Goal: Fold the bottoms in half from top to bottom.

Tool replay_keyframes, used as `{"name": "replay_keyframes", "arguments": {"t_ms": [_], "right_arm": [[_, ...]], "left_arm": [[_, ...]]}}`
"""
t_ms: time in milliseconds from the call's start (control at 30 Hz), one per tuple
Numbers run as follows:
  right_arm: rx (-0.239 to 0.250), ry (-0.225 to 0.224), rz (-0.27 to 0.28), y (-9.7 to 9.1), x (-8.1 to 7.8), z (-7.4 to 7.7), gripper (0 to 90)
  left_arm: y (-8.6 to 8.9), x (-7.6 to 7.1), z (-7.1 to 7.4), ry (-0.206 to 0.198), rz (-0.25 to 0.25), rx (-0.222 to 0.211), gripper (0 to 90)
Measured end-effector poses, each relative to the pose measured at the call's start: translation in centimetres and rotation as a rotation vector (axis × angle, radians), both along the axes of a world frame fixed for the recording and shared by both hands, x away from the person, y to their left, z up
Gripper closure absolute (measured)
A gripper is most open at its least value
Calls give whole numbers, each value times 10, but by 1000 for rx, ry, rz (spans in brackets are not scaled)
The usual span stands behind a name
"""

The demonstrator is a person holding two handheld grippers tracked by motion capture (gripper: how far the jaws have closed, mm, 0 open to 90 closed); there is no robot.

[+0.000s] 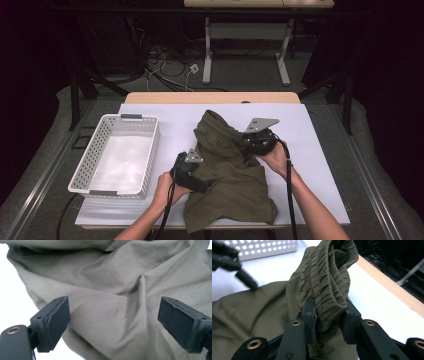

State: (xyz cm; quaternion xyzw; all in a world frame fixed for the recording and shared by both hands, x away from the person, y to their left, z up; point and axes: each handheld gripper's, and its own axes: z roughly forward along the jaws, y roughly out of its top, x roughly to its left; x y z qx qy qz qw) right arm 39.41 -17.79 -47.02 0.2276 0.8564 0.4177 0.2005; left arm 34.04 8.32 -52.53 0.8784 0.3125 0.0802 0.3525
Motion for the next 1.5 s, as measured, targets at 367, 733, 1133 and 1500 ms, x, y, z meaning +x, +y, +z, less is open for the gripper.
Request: {"name": "replay_keyframes", "arguments": {"t_ms": [367,733,1133,1500], "right_arm": [[-45,30,71,6,-22,-21,665],[-69,68,101,11,-40,-32,547],[-125,111,83,9,-50,-46,359],[-130,88,16,2,-59,-45,275]], "left_arm": [[10,-5,2,-25,44,2,68],[17,-9,1,-30,60,10,61],[24,-3,0,-32,102,3,32],[31,0,4,-61,140,-25,19]]}}
